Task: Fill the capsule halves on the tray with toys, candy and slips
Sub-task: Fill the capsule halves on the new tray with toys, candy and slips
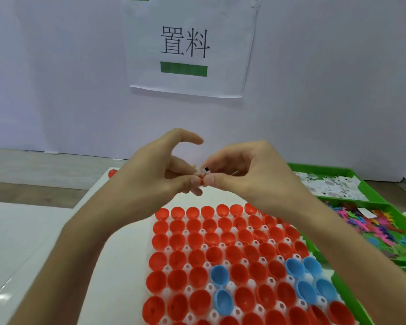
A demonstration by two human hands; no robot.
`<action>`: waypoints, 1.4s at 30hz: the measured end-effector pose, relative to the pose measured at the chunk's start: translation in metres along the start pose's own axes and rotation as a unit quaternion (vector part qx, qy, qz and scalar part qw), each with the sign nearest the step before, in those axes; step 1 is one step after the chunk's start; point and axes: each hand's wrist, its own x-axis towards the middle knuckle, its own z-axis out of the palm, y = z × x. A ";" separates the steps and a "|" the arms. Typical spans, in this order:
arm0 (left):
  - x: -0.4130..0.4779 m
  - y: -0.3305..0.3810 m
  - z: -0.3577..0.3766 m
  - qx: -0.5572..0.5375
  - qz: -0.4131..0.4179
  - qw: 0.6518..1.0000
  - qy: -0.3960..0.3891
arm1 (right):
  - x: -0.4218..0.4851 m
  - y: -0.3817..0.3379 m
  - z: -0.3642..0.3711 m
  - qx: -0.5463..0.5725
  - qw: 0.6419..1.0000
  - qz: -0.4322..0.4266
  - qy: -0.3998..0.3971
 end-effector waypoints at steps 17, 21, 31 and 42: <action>-0.013 -0.144 -0.009 -0.064 -0.221 0.970 -0.080 | 0.061 0.058 0.102 -0.137 0.984 0.016 -0.109; -0.013 -0.148 -0.009 -0.072 -0.217 0.969 -0.090 | 0.058 0.060 0.107 -0.138 0.982 0.020 -0.126; -0.012 -0.150 -0.009 -0.071 -0.204 0.972 -0.094 | 0.054 0.055 0.106 -0.147 0.981 -0.002 -0.126; -0.012 -0.150 -0.010 -0.069 -0.197 0.973 -0.100 | 0.043 0.044 0.099 -0.139 0.974 -0.032 -0.177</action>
